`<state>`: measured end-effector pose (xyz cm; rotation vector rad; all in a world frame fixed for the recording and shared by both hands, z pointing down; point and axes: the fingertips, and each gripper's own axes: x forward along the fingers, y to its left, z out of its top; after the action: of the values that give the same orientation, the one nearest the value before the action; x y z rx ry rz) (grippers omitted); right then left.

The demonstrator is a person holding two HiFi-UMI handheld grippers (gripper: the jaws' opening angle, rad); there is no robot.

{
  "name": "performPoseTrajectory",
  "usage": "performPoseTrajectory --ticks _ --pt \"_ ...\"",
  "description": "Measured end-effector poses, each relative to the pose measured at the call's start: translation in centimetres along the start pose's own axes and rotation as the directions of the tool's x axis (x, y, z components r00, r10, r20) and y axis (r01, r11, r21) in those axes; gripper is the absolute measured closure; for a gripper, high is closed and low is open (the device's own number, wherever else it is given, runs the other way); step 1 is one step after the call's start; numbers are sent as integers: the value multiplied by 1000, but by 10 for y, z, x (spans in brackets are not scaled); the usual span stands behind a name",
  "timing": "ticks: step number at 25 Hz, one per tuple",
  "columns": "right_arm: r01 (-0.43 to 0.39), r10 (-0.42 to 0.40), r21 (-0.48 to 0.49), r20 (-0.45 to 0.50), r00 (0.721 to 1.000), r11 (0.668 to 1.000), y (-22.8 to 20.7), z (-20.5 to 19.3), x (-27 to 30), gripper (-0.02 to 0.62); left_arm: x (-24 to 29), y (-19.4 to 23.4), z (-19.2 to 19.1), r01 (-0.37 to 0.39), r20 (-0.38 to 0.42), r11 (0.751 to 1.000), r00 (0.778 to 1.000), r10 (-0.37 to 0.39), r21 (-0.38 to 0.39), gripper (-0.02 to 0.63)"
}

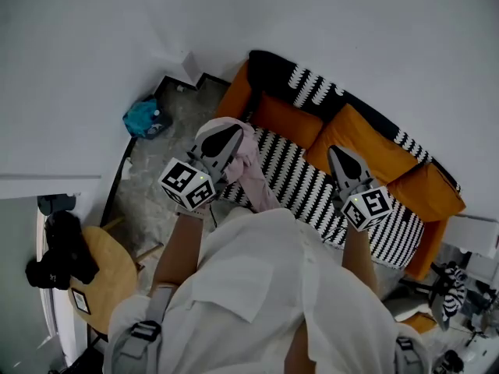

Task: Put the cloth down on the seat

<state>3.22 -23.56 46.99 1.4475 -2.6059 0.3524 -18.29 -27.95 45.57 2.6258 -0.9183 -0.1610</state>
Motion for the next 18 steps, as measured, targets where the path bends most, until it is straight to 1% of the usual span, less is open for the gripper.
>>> performPoseTrajectory --ticks 3,9,15,18 --pt "7 -7 7 6 1000 1000 -2 -1 -5 584 3 -13 4 37 7 999 999 -37 8 588" --pt "19 -19 15 12 1000 1000 -8 -3 -14 584 11 -33 5 85 1 996 996 -85 18 589" --pt "30 -30 0 25 999 1000 -8 1 -20 584 9 -38 1 81 -2 997 997 -81 20 589" --pt "36 -35 -49 14 999 998 -8 2 -21 585 7 -37 1 73 0 997 997 -73 16 589"
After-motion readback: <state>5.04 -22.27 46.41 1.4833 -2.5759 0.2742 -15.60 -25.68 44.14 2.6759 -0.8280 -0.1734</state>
